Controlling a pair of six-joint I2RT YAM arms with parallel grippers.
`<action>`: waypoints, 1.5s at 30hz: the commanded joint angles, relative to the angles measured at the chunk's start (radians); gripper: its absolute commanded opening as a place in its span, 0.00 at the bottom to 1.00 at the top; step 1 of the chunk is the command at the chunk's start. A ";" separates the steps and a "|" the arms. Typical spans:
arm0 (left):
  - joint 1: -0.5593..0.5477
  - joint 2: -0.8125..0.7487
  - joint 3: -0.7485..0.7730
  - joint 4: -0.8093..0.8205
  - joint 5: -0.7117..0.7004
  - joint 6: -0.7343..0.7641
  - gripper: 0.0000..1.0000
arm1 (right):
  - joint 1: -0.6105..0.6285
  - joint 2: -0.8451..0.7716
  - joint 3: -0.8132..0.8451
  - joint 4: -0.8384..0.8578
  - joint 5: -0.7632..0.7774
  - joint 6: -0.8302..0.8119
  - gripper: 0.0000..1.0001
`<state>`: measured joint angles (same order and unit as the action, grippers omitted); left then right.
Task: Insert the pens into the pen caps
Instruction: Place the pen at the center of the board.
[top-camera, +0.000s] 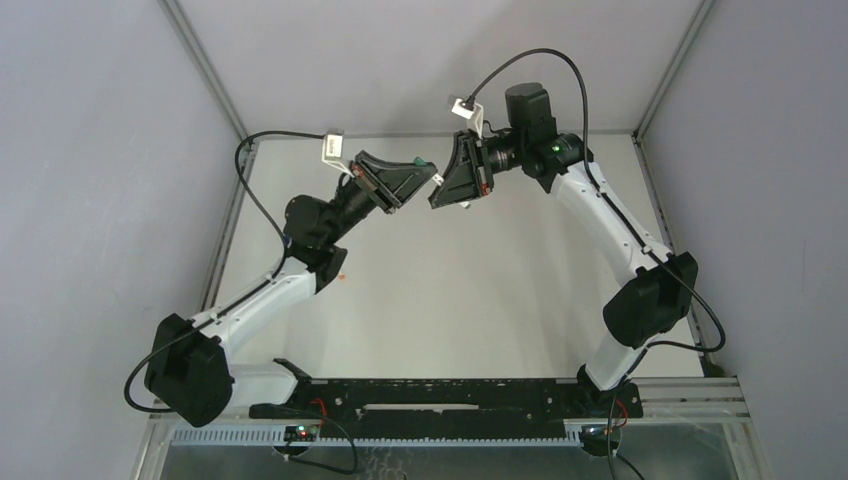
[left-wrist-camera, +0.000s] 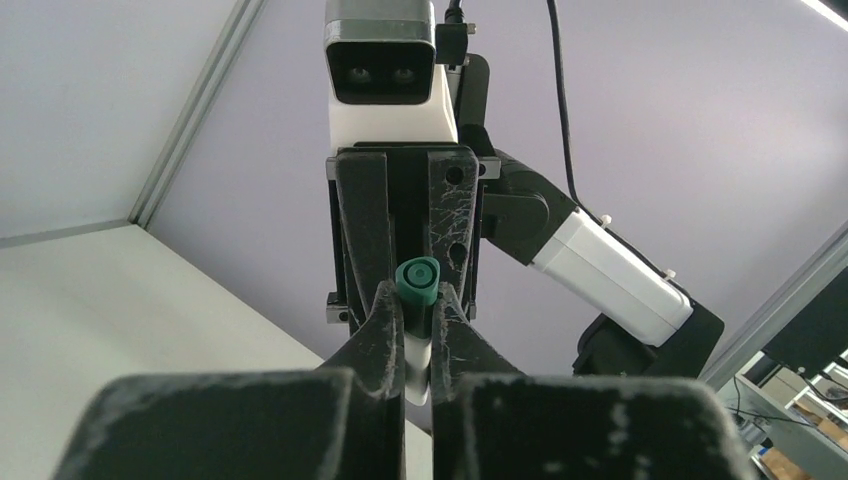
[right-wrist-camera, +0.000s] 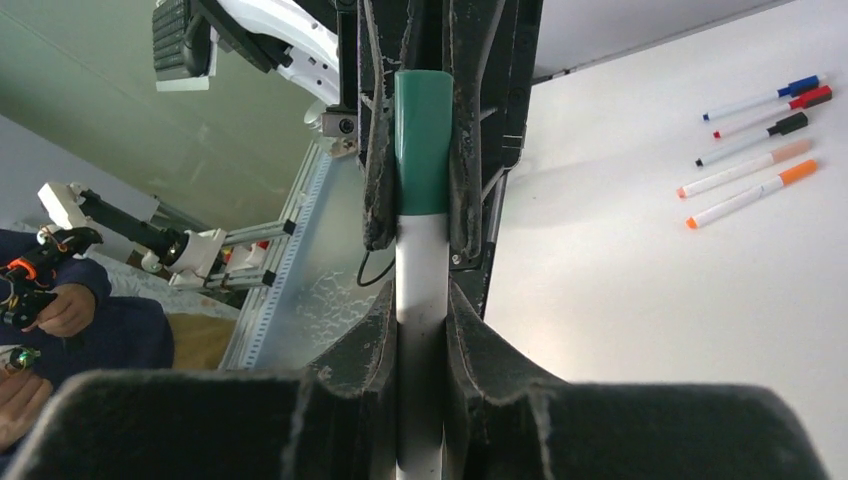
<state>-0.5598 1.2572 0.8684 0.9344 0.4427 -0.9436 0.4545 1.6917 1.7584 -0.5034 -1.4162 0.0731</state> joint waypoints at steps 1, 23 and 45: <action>-0.009 0.012 0.059 0.027 0.025 -0.015 0.00 | 0.012 -0.033 -0.008 0.009 0.038 0.009 0.24; 0.235 -0.120 -0.182 -0.915 -0.232 0.311 0.00 | -0.124 -0.200 -0.392 -0.294 0.320 -0.596 0.64; 0.500 0.421 0.263 -1.497 -0.335 0.596 0.19 | -0.181 -0.165 -0.453 -0.266 0.288 -0.592 0.63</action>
<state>-0.0776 1.6089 1.0183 -0.4759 0.1169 -0.4145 0.2718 1.5242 1.3098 -0.7876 -1.1084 -0.5011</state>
